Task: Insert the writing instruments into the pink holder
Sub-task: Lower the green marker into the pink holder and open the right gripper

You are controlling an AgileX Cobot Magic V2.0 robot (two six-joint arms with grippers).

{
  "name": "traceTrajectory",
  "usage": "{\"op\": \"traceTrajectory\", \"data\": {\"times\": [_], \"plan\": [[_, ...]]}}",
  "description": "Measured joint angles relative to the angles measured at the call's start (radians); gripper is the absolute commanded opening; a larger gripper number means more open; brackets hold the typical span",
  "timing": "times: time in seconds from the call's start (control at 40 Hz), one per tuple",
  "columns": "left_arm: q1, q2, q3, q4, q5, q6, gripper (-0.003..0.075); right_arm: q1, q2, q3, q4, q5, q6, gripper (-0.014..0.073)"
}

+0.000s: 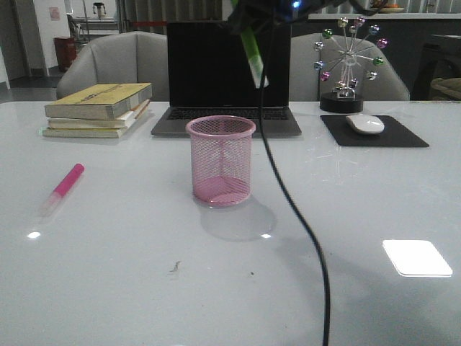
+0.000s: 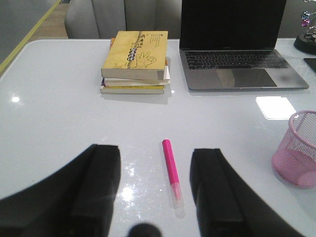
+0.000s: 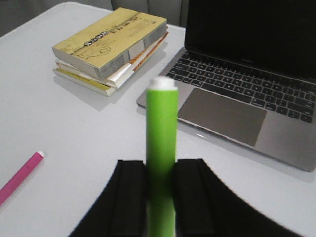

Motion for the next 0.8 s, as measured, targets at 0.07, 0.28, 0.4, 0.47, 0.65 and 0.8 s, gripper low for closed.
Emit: {"op": "traceTrajectory", "data": {"times": [0.07, 0.28, 0.4, 0.47, 0.65, 0.8], "plan": [[0.000, 0.000, 0.000, 0.000, 0.023, 0.000, 0.0404, 0.037, 0.014, 0.060, -0.008, -0.127, 0.000, 0.0029], [0.000, 0.000, 0.000, 0.000, 0.059, 0.000, 0.0404, 0.097, 0.065, 0.088, -0.022, -0.272, 0.000, 0.0029], [0.000, 0.000, 0.000, 0.000, 0.063, 0.000, 0.0404, 0.117, 0.124, 0.088, -0.058, -0.358, 0.000, 0.0029], [0.000, 0.000, 0.000, 0.000, 0.064, 0.000, 0.0404, 0.119, 0.155, 0.089, -0.064, -0.382, 0.000, 0.0029], [0.000, 0.000, 0.000, 0.000, 0.065, 0.000, 0.0404, 0.121, 0.202, 0.089, -0.074, -0.450, 0.000, 0.0029], [0.000, 0.000, 0.000, 0.000, 0.067, 0.000, 0.0404, 0.121, 0.225, 0.089, -0.085, -0.464, 0.000, 0.0029]]}}
